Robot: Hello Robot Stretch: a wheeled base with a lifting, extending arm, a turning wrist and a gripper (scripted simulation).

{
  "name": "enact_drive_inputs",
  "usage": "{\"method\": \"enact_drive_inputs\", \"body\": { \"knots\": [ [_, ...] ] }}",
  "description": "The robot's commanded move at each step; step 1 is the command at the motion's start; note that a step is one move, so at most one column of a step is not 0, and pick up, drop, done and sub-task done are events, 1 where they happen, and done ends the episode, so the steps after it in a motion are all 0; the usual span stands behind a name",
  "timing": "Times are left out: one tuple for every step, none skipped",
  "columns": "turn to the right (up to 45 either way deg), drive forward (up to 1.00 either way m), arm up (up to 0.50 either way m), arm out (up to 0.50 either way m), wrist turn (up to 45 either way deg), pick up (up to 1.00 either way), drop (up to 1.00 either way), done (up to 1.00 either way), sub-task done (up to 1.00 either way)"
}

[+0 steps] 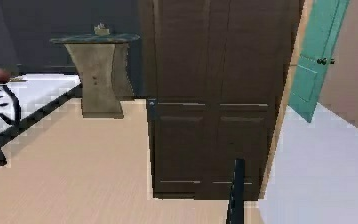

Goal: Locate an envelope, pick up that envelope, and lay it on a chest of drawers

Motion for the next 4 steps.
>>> {"method": "enact_drive_inputs", "body": {
  "knots": [
    [0.0, 0.20, 0.00, 0.00, 0.0, 0.00, 0.00, 0.00, 0.00],
    [-45.0, 0.00, 0.00, 0.00, 0.0, 0.00, 0.00, 0.00, 0.00],
    [-33.0, 0.00, 0.00, 0.00, 0.0, 0.00, 0.00, 0.00, 0.00],
    [0.0, 0.60, 0.00, 0.00, 0.0, 0.00, 0.00, 0.00, 0.00]
  ]
}}
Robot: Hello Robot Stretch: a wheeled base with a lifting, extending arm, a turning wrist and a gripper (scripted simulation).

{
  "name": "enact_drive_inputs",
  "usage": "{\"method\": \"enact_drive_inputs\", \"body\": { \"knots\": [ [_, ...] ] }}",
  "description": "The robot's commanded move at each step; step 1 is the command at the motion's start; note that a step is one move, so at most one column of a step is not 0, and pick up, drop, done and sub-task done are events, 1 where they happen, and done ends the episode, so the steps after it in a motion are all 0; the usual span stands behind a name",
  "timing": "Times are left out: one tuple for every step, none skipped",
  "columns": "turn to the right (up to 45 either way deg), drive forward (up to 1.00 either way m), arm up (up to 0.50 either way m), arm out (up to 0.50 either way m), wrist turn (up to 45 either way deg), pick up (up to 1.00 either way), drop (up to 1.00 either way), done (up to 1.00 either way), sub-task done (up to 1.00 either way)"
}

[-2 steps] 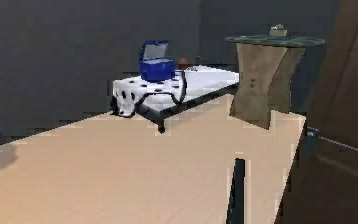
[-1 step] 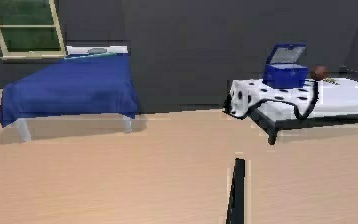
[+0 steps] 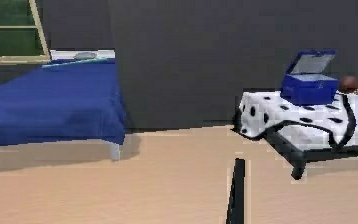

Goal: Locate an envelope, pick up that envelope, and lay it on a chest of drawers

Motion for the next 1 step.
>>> {"method": "enact_drive_inputs", "body": {
  "knots": [
    [-45.0, 0.00, 0.00, 0.00, 0.0, 0.00, 0.00, 0.00, 0.00]
  ]
}}
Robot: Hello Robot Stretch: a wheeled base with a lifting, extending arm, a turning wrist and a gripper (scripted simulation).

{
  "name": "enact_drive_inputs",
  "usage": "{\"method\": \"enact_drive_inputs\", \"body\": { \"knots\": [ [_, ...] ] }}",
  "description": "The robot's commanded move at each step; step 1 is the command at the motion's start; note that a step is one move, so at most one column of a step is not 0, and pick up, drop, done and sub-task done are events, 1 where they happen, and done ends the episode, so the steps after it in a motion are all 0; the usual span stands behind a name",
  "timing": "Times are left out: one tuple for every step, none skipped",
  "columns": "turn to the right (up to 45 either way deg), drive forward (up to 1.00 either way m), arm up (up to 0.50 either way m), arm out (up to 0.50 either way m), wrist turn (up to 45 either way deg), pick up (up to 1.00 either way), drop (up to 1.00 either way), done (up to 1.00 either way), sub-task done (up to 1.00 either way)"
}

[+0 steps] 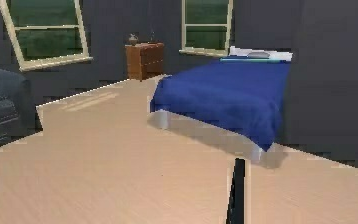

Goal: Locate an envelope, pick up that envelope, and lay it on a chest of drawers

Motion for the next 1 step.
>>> {"method": "enact_drive_inputs", "body": {
  "knots": [
    [-21.0, 0.00, 0.00, 0.00, 0.0, 0.00, 0.00, 0.00, 0.00]
  ]
}}
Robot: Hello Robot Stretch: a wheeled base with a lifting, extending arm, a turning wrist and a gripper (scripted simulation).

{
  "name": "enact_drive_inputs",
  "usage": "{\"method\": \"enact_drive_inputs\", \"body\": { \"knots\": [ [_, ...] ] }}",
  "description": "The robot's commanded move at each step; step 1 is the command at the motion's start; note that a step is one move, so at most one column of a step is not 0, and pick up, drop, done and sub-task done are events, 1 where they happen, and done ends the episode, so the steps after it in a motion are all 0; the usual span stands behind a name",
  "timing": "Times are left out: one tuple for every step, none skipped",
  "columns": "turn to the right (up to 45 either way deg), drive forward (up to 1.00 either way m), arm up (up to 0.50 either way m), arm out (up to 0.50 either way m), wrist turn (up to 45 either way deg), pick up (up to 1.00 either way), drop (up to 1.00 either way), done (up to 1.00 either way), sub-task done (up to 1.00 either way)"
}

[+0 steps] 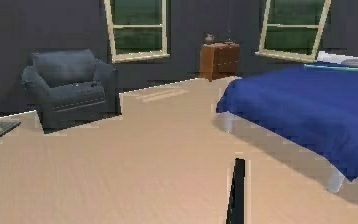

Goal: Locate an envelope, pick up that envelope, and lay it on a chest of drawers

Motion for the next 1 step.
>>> {"method": "enact_drive_inputs", "body": {
  "knots": [
    [0.0, 0.45, 0.00, 0.00, 0.0, 0.00, 0.00, 0.00, 0.00]
  ]
}}
